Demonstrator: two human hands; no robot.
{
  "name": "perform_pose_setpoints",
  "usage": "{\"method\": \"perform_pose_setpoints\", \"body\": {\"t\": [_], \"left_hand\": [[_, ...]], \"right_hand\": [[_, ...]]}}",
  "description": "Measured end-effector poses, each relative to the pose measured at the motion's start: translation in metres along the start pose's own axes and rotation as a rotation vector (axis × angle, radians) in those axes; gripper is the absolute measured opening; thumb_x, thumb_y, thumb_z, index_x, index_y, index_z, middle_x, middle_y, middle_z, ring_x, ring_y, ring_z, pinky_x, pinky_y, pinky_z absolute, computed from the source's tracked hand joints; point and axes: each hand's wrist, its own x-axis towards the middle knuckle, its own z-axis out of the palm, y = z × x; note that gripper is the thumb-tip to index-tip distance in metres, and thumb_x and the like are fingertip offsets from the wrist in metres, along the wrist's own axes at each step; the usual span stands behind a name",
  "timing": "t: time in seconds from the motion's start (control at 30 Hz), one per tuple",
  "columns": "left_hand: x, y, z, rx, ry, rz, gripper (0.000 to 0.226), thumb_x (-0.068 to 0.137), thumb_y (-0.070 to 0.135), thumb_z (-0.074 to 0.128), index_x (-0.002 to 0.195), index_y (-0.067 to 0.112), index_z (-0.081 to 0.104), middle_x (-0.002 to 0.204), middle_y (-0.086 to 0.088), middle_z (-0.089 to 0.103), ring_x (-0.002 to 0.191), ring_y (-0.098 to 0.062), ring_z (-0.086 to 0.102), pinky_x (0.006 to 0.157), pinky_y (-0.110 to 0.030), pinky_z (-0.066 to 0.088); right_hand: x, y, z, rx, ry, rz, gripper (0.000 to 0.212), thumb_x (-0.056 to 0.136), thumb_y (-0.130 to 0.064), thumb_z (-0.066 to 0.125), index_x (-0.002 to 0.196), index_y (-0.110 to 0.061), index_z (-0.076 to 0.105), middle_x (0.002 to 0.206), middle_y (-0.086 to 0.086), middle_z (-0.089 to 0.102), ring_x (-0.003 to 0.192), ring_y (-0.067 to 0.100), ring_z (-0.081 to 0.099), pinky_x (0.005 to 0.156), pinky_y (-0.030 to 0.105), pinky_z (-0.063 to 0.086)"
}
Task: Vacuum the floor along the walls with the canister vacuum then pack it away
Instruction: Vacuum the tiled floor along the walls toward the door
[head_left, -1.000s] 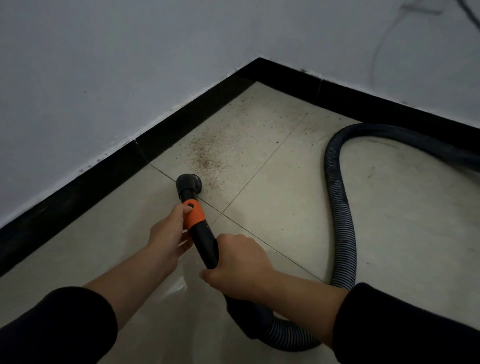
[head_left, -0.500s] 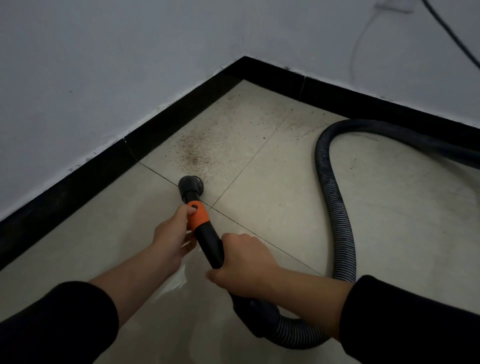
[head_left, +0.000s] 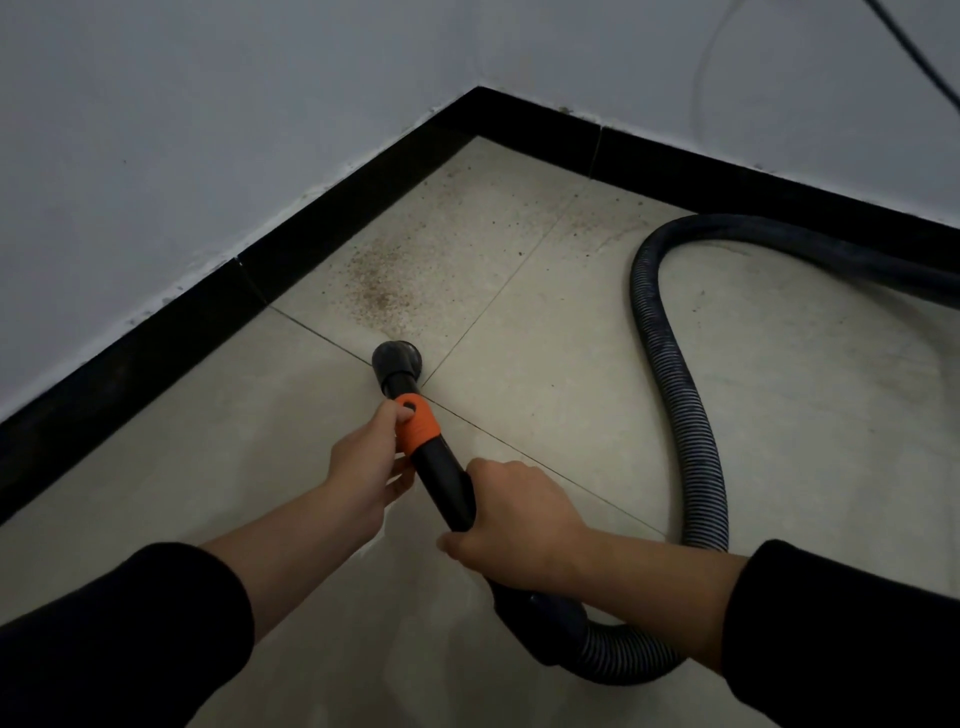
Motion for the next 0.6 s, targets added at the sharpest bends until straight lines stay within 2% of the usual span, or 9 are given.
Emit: {"method": "perform_pose_setpoints", "body": {"t": [0.17, 0.33, 0.6], "left_hand": [[-0.007, -0.005, 0.005, 0.026, -0.020, -0.018, 0.027, 0.087, 0.027, 0.061, 0.108, 0.010, 0.060, 0.097, -0.008, 0.061, 0.078, -0.020, 0.057, 0.059, -0.029, 0.045], [-0.015, -0.012, 0.011, 0.073, -0.052, -0.026, 0.020, 0.087, 0.027, 0.061, 0.101, 0.012, 0.061, 0.093, -0.007, 0.061, 0.076, -0.019, 0.058, 0.058, -0.029, 0.045], [-0.022, -0.014, 0.021, 0.114, -0.094, -0.009, 0.024, 0.087, 0.027, 0.060, 0.106, 0.011, 0.061, 0.101, -0.009, 0.062, 0.078, -0.019, 0.058, 0.058, -0.028, 0.045]], "right_hand": [[-0.009, 0.009, 0.002, 0.009, -0.003, 0.026, 0.036, 0.079, -0.043, 0.069, 0.096, -0.023, 0.046, 0.085, -0.003, 0.055, 0.078, 0.020, 0.059, 0.063, 0.029, 0.044], [-0.020, 0.017, 0.004, 0.032, -0.010, 0.046, 0.037, 0.077, -0.043, 0.069, 0.091, -0.024, 0.042, 0.079, -0.006, 0.050, 0.071, 0.017, 0.054, 0.052, 0.025, 0.035], [-0.030, 0.023, 0.005, 0.049, 0.016, 0.085, 0.039, 0.074, -0.043, 0.070, 0.094, -0.023, 0.043, 0.082, -0.005, 0.053, 0.074, 0.018, 0.057, 0.058, 0.028, 0.042]]}}
